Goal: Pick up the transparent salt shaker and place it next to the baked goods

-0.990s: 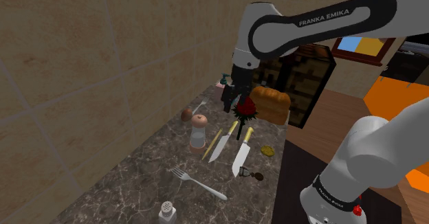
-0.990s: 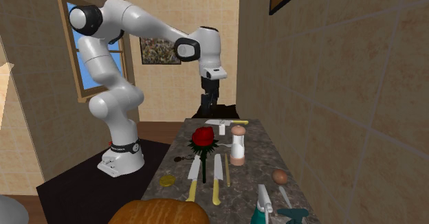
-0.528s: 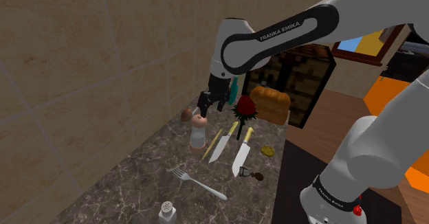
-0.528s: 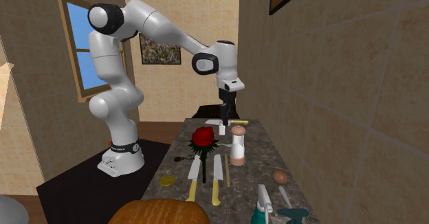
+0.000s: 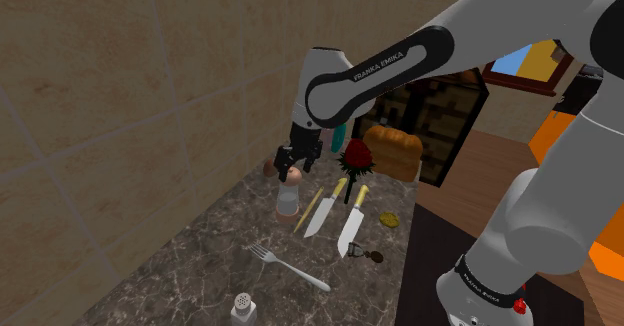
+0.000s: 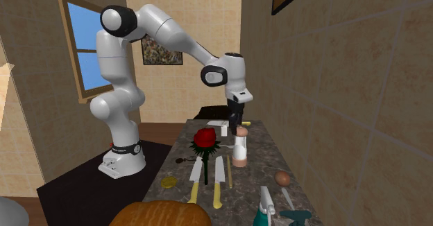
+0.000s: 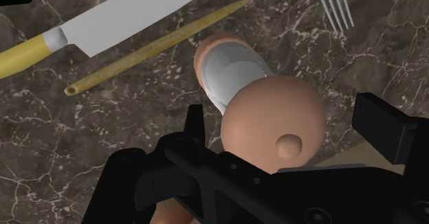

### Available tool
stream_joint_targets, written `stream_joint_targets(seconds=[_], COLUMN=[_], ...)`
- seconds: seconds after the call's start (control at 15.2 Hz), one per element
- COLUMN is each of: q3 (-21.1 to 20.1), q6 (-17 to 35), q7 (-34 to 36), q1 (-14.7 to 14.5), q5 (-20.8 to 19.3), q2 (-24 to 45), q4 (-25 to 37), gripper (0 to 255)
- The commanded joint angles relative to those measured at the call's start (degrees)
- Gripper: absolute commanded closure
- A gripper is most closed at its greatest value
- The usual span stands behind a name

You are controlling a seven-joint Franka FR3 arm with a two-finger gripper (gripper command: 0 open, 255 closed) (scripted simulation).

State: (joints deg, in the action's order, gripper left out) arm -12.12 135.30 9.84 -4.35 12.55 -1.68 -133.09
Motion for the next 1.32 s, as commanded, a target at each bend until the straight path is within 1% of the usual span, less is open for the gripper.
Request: stream_joint_targets(seconds=[0.0, 0.53, 0.59, 1.19, 1.25], q3=[-0.16, -0.20, -0.20, -0.20, -0.17], q6=[1.57, 2.02, 2.02, 2.02, 1.24], q7=[0.07, 0.08, 0.08, 0.08, 0.17], q1=[-0.14, -0.18, -0.18, -0.18, -0.15], q5=[-0.02, -0.03, -0.03, -0.03, -0.04], q2=[1.14, 1.47, 1.47, 1.47, 0.96], q4=[-0.38, -0.49, -0.49, -0.49, -0.22], gripper=[0, 0, 255, 255, 255])
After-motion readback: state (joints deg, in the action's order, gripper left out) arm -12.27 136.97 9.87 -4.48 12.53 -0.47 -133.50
